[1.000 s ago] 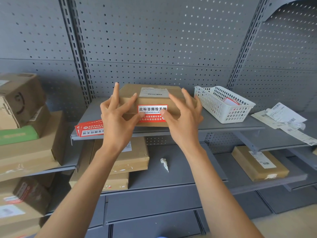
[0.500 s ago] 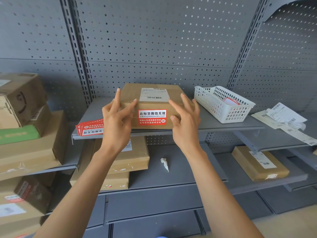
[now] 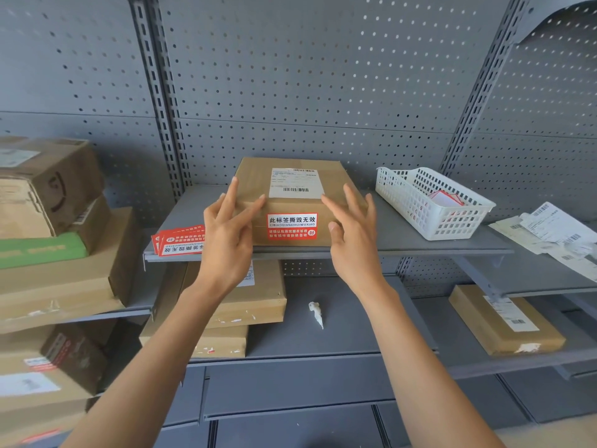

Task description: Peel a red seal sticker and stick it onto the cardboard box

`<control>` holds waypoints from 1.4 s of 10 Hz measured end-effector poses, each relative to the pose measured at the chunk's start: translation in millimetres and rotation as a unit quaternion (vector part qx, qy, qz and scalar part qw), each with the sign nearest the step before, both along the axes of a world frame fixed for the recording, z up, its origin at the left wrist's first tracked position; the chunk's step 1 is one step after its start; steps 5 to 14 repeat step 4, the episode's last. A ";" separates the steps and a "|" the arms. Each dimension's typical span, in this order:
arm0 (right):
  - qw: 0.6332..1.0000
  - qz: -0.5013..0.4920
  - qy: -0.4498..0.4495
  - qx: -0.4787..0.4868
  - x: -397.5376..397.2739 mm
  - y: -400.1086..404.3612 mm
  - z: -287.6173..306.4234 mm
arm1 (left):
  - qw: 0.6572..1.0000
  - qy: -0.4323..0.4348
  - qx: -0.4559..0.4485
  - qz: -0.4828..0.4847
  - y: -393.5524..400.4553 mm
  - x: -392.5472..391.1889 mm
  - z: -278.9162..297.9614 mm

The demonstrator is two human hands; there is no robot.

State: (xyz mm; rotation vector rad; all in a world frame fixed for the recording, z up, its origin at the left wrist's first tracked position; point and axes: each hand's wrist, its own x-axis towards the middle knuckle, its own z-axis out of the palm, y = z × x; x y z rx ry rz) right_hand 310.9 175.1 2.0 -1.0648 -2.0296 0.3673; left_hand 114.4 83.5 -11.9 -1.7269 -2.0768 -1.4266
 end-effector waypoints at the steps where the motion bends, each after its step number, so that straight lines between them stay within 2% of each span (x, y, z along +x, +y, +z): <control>1: 1.000 0.013 -0.021 0.001 4.4 1.6 -1.9 | 1.000 0.002 -0.011 -0.004 -1.1 -1.0 -2.0; 3: 0.997 0.064 -0.044 -0.023 23.1 0.6 8.5 | 1.000 -0.017 0.001 0.013 -5.2 0.1 10.4; 4: 0.998 0.062 -0.021 0.011 49.9 -9.3 18.5 | 0.998 -0.022 0.023 0.052 -3.2 1.3 18.4; 14: 0.998 0.062 -0.021 0.011 49.9 -9.3 18.5 | 0.998 -0.022 0.023 0.052 -3.2 1.3 18.4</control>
